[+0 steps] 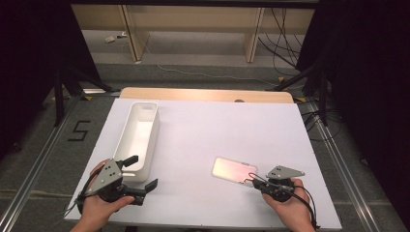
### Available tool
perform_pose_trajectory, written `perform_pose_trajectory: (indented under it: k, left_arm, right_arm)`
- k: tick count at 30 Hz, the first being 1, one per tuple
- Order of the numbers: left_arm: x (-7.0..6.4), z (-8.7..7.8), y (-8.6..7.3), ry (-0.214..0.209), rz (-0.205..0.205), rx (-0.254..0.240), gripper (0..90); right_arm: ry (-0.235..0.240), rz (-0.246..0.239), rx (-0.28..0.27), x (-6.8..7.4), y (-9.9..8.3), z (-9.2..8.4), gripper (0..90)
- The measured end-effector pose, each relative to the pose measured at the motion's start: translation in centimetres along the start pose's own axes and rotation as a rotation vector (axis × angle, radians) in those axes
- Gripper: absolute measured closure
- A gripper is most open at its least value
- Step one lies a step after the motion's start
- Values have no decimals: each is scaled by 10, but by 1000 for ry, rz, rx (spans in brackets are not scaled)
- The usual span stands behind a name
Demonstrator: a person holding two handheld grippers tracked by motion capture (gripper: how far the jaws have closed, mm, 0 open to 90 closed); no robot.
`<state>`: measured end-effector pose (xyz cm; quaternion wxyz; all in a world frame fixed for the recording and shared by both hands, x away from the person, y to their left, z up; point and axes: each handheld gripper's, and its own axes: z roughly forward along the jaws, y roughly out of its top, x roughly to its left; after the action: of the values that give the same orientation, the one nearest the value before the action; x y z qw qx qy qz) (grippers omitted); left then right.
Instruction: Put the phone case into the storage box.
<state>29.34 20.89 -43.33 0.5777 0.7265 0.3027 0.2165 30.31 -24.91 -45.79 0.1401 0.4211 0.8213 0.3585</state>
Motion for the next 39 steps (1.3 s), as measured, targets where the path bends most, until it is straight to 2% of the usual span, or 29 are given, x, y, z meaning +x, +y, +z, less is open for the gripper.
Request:
perform_pose_trajectory:
  k: [1, 2, 4, 5, 7, 8, 9, 10, 11, 12, 14, 15, 16, 17, 19, 21, 24, 31, 33, 34, 35, 36, 39]
  left_arm:
    - [0, 0, 0, 0, 1, 0, 3]
    - [0, 0, 0, 1, 0, -1, 3]
    - [0, 0, 0, 0, 0, -3, 3]
    - [0, 0, 0, 0, 1, -2, 3]
    - [0, 0, 0, -1, 1, -2, 3]
    - [0, 0, 0, -1, 1, -2, 3]
    - [0, 0, 0, -1, 4, -3, 3]
    - [0, 0, 0, -2, 4, -3, 3]
    - [0, 0, 0, -3, 4, -3, 3]
    - [-1, 0, 0, -2, 1, -2, 3]
    - [-1, 0, 0, -4, 5, -3, 3]
    - [-1, 0, 0, -4, 5, -3, 3]
    - [0, 0, 0, -4, 6, -3, 3]
    - [0, 0, 0, -4, 6, -3, 3]
    - [0, 0, 0, -3, 1, -3, 4]
    - [-1, 0, 0, -3, 1, -3, 4]
    - [0, -1, 0, -4, 8, -2, 4]
    - [-1, -1, 0, -3, 8, -1, 5]
    - [0, 0, 0, -8, 11, -5, 5]
    - [0, 0, 0, -8, 11, -6, 5]
    - [0, 0, 0, -10, 11, -9, 5]
    - [0, 0, 0, -8, 11, -8, 5]
    - [0, -1, 0, -7, 13, -7, 5]
  right_arm:
    - [-3, -4, 7, 1, 0, 2, 900]
    - [-7, -31, 20, 1, 0, 4, 900]
    - [-2, -15, 53, 3, 1, 7, 900]
    - [-5, -38, 53, 2, 1, 10, 900]
    - [-10, -45, 79, 1, 1, 12, 900]
    - [-12, -12, 98, 3, 1, 13, 900]
    - [-18, -14, 92, 3, 1, 15, 900]
    - [-25, -39, 79, 1, 0, 17, 900]
    - [-23, -44, 90, 1, 0, 18, 900]
    - [-15, -6, 115, 4, 0, 17, 900]
    - [-27, -37, 111, 3, -1, 20, 900]
    - [-25, -10, 124, 5, 0, 20, 900]
    - [-26, -9, 127, 5, 0, 20, 900]
    - [-24, -42, 133, 3, 0, 21, 900]
    - [-22, -18, 150, 5, 1, 21, 900]
    - [-30, -56, 141, 3, 0, 23, 900]
    - [-30, -29, 155, 3, 0, 22, 900]
    - [-39, -21, 164, 2, -1, 23, 900]
    - [-38, -39, 149, 0, -1, 24, 900]
    - [-38, -23, 154, 1, 0, 24, 900]
    - [-40, -42, 152, 0, -1, 25, 900]
    - [-40, -40, 151, 0, 0, 25, 900]
    - [-43, 8, 167, 3, 0, 25, 900]
